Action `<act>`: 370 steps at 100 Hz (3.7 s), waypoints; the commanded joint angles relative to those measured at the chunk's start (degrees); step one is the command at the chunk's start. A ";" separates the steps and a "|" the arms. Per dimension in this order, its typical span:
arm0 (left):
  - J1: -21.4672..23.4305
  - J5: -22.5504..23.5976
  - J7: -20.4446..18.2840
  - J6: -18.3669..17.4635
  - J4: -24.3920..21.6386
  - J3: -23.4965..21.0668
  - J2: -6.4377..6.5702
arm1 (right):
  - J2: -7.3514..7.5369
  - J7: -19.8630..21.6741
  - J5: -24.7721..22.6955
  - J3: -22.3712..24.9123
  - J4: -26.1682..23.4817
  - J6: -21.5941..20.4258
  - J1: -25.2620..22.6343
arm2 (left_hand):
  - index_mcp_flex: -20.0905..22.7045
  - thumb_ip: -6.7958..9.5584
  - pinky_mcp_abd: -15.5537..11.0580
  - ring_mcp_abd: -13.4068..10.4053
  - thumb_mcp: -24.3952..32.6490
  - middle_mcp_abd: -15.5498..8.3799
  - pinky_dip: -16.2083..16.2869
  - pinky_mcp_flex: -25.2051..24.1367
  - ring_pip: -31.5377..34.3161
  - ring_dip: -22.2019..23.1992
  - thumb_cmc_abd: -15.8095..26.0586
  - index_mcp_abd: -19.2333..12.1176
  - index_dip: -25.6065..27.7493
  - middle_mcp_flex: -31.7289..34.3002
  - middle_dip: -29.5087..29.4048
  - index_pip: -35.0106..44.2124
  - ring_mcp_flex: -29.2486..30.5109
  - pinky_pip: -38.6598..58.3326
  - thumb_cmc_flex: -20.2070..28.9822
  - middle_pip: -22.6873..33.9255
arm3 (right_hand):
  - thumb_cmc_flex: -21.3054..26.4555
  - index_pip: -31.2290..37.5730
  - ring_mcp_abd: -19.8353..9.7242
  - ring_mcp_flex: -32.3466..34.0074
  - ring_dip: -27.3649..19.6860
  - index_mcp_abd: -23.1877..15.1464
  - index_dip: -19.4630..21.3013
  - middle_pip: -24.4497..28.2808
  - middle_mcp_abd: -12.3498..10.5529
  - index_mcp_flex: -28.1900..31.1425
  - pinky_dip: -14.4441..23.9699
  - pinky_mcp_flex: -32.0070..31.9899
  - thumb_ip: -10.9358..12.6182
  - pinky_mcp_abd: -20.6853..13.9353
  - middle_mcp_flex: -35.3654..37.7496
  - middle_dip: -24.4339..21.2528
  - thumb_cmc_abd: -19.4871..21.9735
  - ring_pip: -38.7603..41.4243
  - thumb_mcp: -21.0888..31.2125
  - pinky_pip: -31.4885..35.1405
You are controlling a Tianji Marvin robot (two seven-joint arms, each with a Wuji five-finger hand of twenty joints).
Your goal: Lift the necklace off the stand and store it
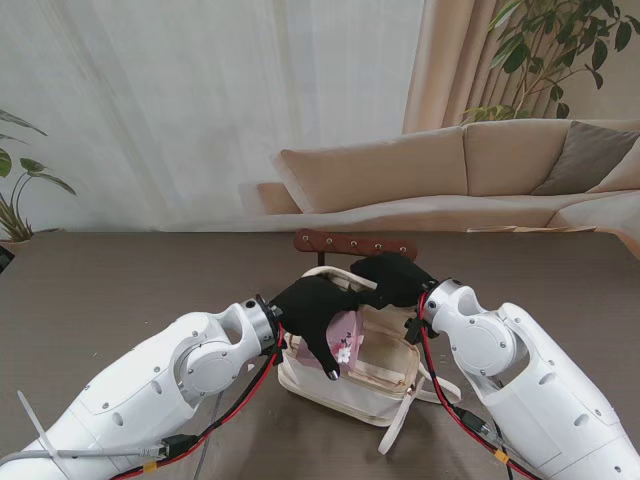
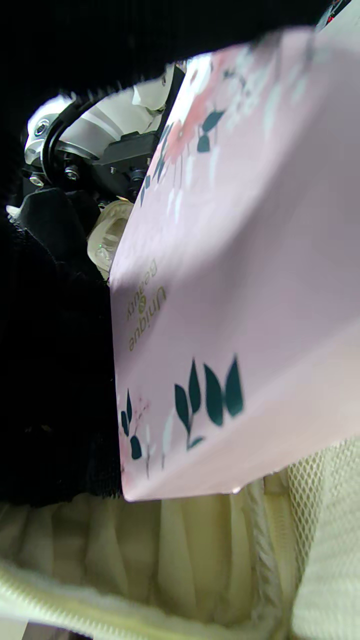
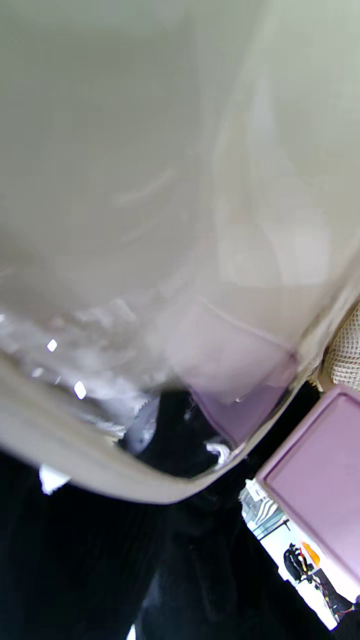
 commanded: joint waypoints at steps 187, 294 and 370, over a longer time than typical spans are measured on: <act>-3.31 5.66 14.00 -1.28 3.20 3.65 -3.00 | 0.93 10.45 15.43 -1.33 -1.57 -6.59 0.13 | 3.25 4.08 -5.72 -2.38 35.18 -9.41 1.67 -2.83 5.03 3.88 14.29 -14.07 11.25 3.35 2.86 30.41 0.04 2.42 24.79 4.96 | 1.80 3.54 -1.16 0.74 -0.53 -16.56 4.32 1.19 0.69 1.72 2.33 9.36 -1.66 -0.08 2.51 0.99 4.93 -0.69 0.10 0.91; -3.92 7.45 16.49 -0.95 4.20 4.76 -3.15 | 1.13 12.08 17.72 -4.38 0.68 -9.17 2.30 | 1.97 4.30 -5.38 -1.87 35.54 -9.52 2.51 -4.32 4.58 4.14 15.27 -15.86 12.77 2.01 3.98 28.65 -1.08 3.17 25.09 5.11 | 3.04 2.41 2.25 0.45 -2.68 -18.35 4.73 -0.15 1.94 1.17 2.29 4.37 -1.33 1.88 -0.73 0.25 6.70 -6.24 -2.18 -0.73; -5.96 11.09 17.99 0.72 7.30 7.50 -2.50 | 1.42 13.96 18.82 -3.82 1.16 -8.08 2.24 | 4.78 4.55 -5.23 -2.82 41.62 -7.68 -3.05 -13.73 -8.60 -11.02 17.59 -15.72 -3.34 -13.64 -27.46 -17.40 -11.20 -7.17 13.15 3.31 | 2.94 2.47 2.19 0.58 -2.82 -18.38 4.19 -0.12 1.87 1.11 1.65 4.06 -1.19 1.56 -0.53 -0.68 6.73 -6.75 -2.36 -0.72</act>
